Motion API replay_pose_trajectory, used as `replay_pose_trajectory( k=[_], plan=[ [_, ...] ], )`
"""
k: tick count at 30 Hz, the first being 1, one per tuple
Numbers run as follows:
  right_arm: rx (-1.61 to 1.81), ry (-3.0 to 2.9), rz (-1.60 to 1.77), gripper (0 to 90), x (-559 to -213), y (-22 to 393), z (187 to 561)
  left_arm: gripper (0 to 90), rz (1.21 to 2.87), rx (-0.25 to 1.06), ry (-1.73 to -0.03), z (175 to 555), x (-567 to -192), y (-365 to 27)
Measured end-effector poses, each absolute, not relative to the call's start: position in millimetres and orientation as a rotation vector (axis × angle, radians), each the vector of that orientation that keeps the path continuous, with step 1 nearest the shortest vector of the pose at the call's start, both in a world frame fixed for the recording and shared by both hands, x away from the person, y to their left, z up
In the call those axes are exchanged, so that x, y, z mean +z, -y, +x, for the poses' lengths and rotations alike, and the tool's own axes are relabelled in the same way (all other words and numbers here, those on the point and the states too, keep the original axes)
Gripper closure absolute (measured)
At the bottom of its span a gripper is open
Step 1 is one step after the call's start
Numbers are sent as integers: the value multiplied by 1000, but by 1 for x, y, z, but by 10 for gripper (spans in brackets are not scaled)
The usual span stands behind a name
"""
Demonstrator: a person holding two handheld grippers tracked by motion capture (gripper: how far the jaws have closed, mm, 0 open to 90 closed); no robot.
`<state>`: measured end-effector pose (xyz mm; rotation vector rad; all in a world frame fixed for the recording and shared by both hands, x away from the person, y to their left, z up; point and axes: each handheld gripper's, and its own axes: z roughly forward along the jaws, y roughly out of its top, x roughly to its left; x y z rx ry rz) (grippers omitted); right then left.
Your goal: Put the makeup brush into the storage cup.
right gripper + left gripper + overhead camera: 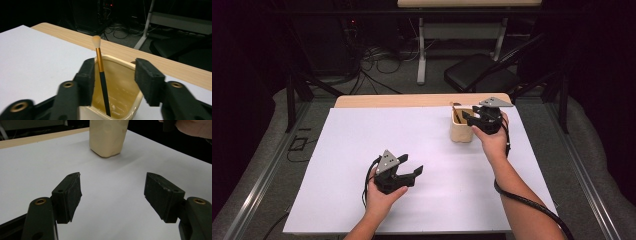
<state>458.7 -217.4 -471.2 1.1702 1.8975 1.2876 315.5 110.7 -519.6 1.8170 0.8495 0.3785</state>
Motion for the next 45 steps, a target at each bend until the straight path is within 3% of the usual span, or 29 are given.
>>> replay_pose_trajectory(
  k=[20, 45],
  plan=[
    [1270, -1901, 1191, 223, -471, 215, 458, 299, 1814, 378, -852, 316, -519, -111],
    [1278, -1917, 1158, 204, -465, 207, 454, 299, 1815, 378, -849, 315, -519, -111]
  ],
)
